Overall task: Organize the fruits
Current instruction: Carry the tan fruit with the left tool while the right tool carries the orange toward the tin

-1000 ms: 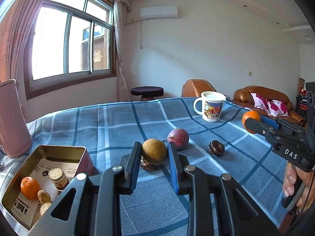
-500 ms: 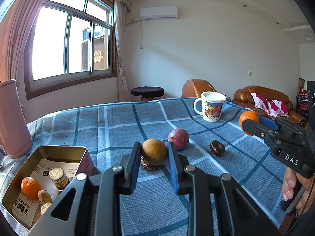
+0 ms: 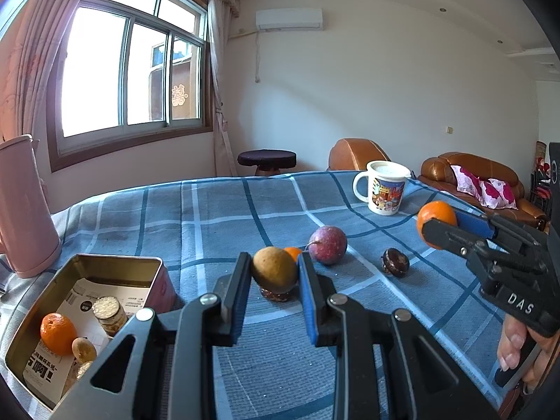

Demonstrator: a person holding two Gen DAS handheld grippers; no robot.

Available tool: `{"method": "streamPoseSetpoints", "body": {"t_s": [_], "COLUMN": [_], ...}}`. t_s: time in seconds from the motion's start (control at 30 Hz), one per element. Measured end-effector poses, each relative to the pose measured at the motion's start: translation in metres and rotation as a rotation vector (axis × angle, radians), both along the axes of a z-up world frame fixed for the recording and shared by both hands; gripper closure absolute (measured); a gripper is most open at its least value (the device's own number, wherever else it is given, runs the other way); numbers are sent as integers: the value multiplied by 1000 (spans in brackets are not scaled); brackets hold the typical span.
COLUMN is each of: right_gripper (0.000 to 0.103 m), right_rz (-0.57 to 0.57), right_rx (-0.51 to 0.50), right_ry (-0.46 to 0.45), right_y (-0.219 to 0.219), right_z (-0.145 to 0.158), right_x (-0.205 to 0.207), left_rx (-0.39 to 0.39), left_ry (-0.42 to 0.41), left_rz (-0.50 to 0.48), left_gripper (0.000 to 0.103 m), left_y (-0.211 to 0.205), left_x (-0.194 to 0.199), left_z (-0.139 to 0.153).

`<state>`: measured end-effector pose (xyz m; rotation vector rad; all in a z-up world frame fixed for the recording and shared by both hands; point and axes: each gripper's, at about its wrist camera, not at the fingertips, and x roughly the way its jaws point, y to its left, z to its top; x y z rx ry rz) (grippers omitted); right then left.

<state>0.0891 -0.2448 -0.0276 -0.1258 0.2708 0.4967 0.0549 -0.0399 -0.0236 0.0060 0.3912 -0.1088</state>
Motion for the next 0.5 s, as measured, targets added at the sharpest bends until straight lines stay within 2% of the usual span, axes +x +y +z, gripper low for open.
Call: {"method": "streamPoseSetpoints", "body": {"t_s": [0.5], "right_gripper": [67], "right_rz": [69], "right_rx": [-18], "right_ry": [9], "right_y": [38], "right_z": [-1], "right_x": [-1], "left_rx": [-10], "left_ry": [4], "left_rz": [30], "left_gripper": [75], "left_y": [16], "left_x": [-2], "left_z": [-2]}}
